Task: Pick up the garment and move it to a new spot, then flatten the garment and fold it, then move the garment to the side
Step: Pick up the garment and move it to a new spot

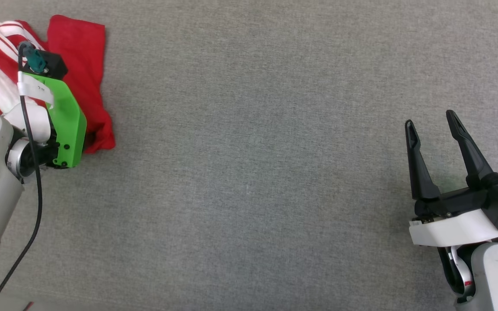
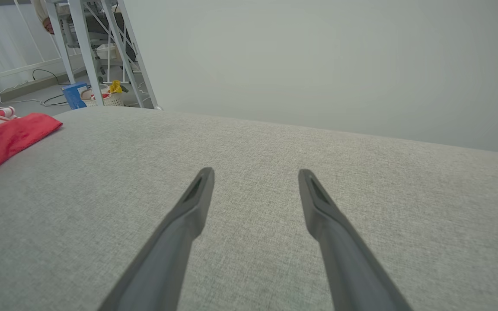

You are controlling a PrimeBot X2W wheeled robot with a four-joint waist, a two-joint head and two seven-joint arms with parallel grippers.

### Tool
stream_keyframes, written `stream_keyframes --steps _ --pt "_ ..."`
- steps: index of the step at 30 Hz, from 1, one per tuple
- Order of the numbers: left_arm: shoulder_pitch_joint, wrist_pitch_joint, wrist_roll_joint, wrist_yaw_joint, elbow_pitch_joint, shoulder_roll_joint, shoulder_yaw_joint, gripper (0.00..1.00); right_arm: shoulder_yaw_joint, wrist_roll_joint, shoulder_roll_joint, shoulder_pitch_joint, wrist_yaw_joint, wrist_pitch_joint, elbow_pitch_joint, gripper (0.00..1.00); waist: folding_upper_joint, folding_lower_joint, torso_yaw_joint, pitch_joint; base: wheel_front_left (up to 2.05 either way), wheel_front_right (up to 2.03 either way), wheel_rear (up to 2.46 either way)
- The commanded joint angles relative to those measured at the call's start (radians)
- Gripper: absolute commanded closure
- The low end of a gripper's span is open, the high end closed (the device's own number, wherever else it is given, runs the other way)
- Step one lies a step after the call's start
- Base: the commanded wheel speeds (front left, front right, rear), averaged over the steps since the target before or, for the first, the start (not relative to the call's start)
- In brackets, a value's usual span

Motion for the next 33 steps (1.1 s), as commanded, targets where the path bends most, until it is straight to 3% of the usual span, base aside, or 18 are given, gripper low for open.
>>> stream_keyframes --steps 1,5,6,7,8,23,28,33 --pt "0.019 0.02 0.009 -0.003 0.02 0.003 -0.041 0.0 -0.001 0.01 -0.003 -0.017 -0.001 -0.005 -0.002 0.0 0.0 -0.0001 -0.017 0.018 0.0 0.0 0.0" --pt "0.033 0.004 -0.002 -0.003 0.057 -0.003 -0.133 0.0 0.001 0.015 -0.006 -0.023 -0.001 -0.005 0.003 0.0 0.0 -0.0001 -0.021 0.026 0.0 0.0 0.0" --pt "0.028 -0.004 -0.001 -0.003 0.061 -0.003 -0.147 0.05 0.0 0.015 -0.006 -0.024 -0.001 -0.005 0.004 0.0 0.0 -0.0001 -0.019 0.025 0.0 0.0 0.0" --pt "0.019 -0.023 0.003 -0.003 0.062 -0.002 -0.157 0.81 0.001 0.015 -0.007 -0.025 -0.001 -0.005 0.006 0.0 0.0 -0.0001 -0.017 0.024 0.0 0.0 0.0" --pt "0.012 -0.041 0.004 -0.003 0.064 -0.001 -0.162 1.0 0.002 0.016 -0.008 -0.027 -0.001 -0.005 0.007 0.0 0.0 -0.0001 -0.015 0.022 0.0 0.0 0.0" --pt "-0.13 -0.463 0.097 -0.003 0.009 0.029 -0.205 1.0 -0.005 0.037 0.032 0.016 -0.001 -0.005 0.032 0.0 0.0 -0.0001 0.006 -0.137 0.0 0.0 0.0" --pt "-0.164 -0.524 0.142 -0.003 -0.073 0.016 -0.234 1.0 -0.009 0.043 0.048 0.033 -0.001 -0.005 0.04 0.0 0.0 -0.0001 -0.006 -0.181 0.0 0.0 0.0" --pt "-0.18 -0.553 0.184 0.004 -0.171 -0.034 -0.266 1.0 -0.023 0.046 0.061 0.04 -0.001 -0.005 0.04 0.0 0.0 -0.0001 -0.045 -0.207 0.0 0.0 0.0"
